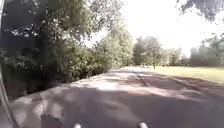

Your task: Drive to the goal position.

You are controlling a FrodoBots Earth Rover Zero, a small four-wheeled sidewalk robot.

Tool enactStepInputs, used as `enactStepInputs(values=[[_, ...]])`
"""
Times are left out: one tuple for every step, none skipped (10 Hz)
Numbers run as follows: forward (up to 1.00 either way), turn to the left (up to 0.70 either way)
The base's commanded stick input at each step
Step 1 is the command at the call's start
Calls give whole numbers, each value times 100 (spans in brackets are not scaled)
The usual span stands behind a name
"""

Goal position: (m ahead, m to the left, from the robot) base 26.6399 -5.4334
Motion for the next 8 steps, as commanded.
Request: enactStepInputs(values=[[70,0],[70,0],[70,0],[70,0],[70,0],[70,0],[70,0],[70,0]])
